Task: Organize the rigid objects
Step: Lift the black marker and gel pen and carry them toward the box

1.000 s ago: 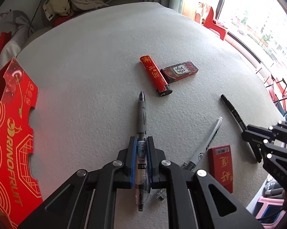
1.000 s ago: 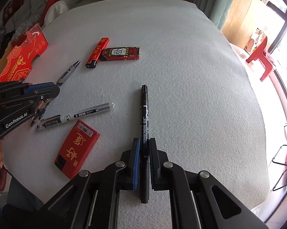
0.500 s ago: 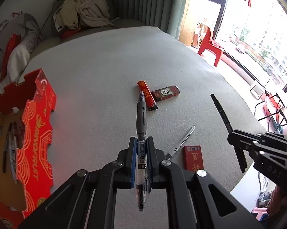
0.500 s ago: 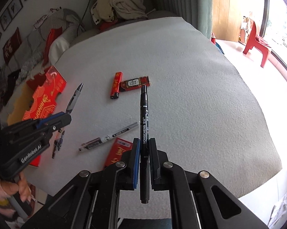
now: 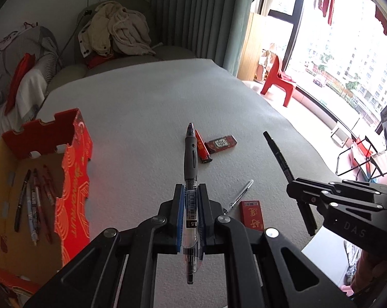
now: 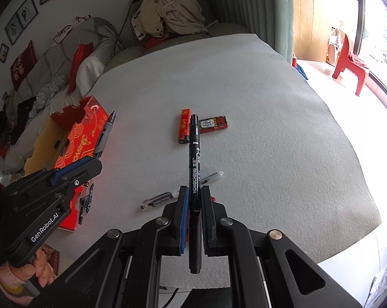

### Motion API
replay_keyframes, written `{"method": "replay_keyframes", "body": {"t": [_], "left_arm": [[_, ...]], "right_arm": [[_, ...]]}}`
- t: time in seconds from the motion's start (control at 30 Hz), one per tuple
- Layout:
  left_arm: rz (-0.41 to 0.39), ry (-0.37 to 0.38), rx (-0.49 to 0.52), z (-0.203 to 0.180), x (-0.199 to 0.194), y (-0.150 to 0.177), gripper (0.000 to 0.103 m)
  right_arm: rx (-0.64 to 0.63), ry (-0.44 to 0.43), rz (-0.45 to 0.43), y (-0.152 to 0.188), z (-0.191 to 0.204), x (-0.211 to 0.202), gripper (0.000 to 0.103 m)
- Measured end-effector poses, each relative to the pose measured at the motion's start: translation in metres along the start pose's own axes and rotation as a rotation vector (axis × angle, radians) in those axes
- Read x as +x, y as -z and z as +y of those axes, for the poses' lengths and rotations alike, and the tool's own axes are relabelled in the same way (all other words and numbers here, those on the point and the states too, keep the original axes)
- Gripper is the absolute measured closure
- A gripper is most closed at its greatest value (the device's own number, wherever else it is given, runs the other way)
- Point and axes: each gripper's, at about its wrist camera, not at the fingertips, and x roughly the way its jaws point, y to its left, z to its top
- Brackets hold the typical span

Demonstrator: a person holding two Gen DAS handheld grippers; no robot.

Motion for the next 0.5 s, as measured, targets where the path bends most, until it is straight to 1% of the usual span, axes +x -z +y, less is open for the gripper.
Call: {"method": "replay_keyframes", "body": {"t": [0.27,0.4,0.5], "left_arm": [[-0.098,-0.012,-0.065,0.03,-0.041,0.0,0.092],[-0.154,-0.046,-0.103,0.053,-0.068,0.006,0.092],[-0.182,-0.085,-0.139,0.074,-0.083,0.012,0.092]], "right_arm": [[-0.008,-0.061,-0.063,-0.007,0.039,-0.015,0.093],[-0.023,-0.118,-0.091,-0.009,0.069,-0.018,0.093],[-0.06,-0.178,-0.084,-0.011,0.099,-0.014,0.093]]}}
